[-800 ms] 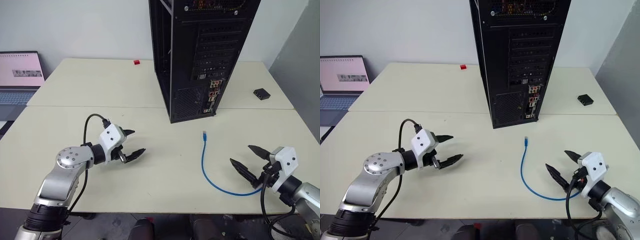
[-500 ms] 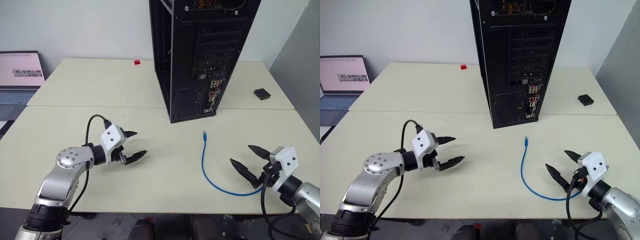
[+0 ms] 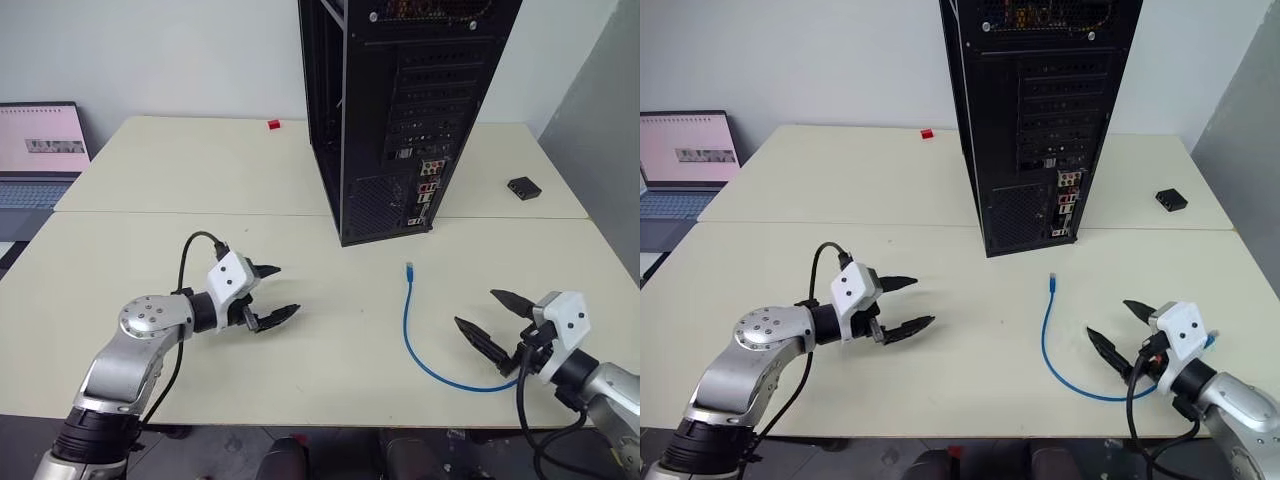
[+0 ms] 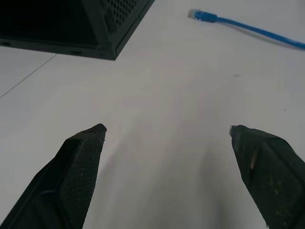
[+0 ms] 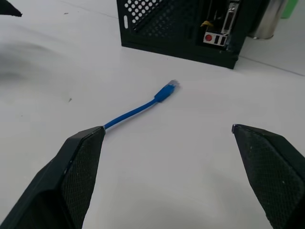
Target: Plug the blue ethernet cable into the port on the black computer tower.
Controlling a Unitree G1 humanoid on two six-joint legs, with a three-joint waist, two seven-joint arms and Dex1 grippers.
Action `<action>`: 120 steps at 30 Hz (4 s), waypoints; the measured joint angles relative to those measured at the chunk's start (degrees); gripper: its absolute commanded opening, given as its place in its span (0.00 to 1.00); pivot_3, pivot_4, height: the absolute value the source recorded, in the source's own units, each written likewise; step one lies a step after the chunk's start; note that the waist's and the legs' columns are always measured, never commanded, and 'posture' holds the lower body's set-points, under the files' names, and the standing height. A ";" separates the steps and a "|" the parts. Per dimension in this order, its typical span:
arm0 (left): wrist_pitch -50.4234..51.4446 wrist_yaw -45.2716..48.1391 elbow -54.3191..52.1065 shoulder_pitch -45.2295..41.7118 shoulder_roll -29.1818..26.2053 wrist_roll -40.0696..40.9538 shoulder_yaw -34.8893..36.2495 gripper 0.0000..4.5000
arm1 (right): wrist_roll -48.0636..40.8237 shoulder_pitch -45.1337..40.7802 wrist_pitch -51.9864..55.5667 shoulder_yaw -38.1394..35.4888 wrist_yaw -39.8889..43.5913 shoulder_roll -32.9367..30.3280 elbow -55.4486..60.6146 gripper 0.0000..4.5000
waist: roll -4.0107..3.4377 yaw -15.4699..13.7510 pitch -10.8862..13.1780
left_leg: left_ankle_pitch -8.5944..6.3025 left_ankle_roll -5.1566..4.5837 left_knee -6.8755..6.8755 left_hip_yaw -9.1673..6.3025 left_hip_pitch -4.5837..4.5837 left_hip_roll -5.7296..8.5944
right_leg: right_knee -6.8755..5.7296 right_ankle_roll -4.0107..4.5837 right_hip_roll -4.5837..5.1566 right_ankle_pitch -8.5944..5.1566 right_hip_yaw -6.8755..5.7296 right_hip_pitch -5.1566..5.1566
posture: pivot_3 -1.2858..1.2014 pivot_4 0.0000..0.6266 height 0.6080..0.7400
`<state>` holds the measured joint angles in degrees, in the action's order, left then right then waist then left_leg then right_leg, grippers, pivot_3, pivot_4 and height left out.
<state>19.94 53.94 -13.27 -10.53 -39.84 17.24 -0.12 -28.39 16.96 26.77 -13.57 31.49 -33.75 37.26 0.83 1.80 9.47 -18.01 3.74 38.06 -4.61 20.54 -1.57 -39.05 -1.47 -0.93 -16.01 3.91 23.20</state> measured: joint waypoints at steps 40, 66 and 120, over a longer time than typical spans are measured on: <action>-5.45 5.42 2.29 -4.72 1.88 -2.33 -8.00 1.00 | 25.91 -28.48 10.08 21.54 -29.22 27.10 -24.76 0.19 | -0.04 0.17 0.00 | 0.00 0.00 -0.01 -0.03 0.08 0.01 | -0.03 0.02 0.00 0.01 -0.05 0.12 | 0.52 0.24 1.00; -6.25 11.73 7.51 -14.52 2.04 -2.27 -8.93 1.00 | 24.21 -27.65 3.13 30.66 -2.02 7.23 -11.58 0.04 | -0.05 0.26 0.02 | 0.00 -0.01 0.02 -0.09 0.15 0.03 | 0.00 0.01 -0.01 0.01 -0.14 0.13 | 0.52 0.24 1.00; -32.61 18.45 19.94 -17.52 9.77 -9.55 -15.93 0.07 | 9.50 -32.98 14.09 20.66 17.14 -4.91 -0.98 0.81 | -0.02 -0.04 0.03 | 0.00 -0.01 0.11 -0.19 0.21 0.05 | 0.00 0.02 0.03 0.02 -0.21 0.10 | 0.52 0.24 1.00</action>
<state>-12.67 72.40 6.66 -28.04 -30.06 7.69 -16.05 -18.89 -16.02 40.86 7.09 48.63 -38.66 36.29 0.81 1.76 9.49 -18.01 3.73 38.17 -4.80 20.75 -1.52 -39.05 -1.45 -0.91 -15.99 3.70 23.31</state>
